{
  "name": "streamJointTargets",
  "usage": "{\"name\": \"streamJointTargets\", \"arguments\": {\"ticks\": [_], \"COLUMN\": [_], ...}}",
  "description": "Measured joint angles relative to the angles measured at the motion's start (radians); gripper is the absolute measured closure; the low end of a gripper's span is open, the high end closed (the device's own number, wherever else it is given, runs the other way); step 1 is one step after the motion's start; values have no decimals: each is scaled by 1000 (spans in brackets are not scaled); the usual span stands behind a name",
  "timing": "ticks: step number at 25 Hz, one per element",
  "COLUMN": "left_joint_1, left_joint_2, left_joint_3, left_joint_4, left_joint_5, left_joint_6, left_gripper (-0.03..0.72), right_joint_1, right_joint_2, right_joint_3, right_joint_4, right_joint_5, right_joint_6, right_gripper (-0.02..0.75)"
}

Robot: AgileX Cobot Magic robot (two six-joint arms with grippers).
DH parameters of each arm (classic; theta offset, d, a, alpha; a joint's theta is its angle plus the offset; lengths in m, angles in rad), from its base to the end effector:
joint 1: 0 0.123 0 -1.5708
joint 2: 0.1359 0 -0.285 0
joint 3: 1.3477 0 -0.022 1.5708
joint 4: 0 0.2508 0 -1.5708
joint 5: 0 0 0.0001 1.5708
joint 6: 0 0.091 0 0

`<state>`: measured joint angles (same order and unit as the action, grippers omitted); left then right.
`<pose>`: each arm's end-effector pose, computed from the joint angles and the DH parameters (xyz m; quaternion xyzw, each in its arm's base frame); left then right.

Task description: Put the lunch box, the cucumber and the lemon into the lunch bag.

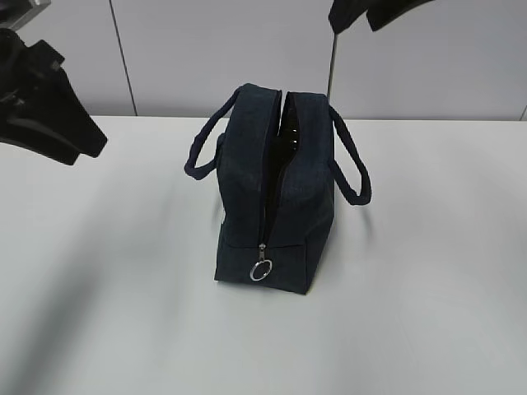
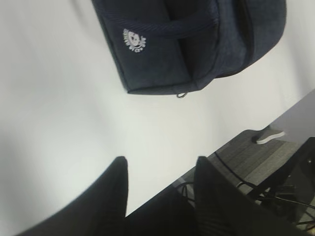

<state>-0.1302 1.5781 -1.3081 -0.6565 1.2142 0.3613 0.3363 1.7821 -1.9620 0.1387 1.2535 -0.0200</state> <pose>0.3008 -0.0919 0.3089 0.1461 0.9356 -0.2992 0.1174 0.3576 0.1377 0.4033 -0.1676 0.9405 0.1137 0.2729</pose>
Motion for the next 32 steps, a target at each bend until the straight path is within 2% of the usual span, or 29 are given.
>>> {"name": "streamJointTargets", "arguments": {"ticks": [4,9,12,17,23,27,32], "left_joint_1": [-2,-19,-46,-91,-109,-110,-110], "left_joint_2": [-42,-84,-108,-135,-137,-137,-149], "left_joint_3": [0,0,0,0,0,0,0], "left_joint_4": [109,212,243,256,256,256,256], "left_joint_5": [2,6,8,14,17,18,18], "left_joint_6": [-62,-116,-138,-161,-190,-201,-212], "left_gripper": [391,395,395,396,396,397,397], "right_joint_1": [22,60,78,78,78,78,78], "right_joint_2": [-68,-166,-280,-513,-774,-879,-905], "right_joint_3": [2,101,247,596,1003,1161,1260], "right_joint_4": [-13,-31,-33,-33,-25,-5,108], "right_joint_5": [4,-12,-126,-424,-709,-757,-757], "right_joint_6": [-2,-15,-17,-37,-122,-136,-200], "right_gripper": [412,423,424,425,426,426,438]}}
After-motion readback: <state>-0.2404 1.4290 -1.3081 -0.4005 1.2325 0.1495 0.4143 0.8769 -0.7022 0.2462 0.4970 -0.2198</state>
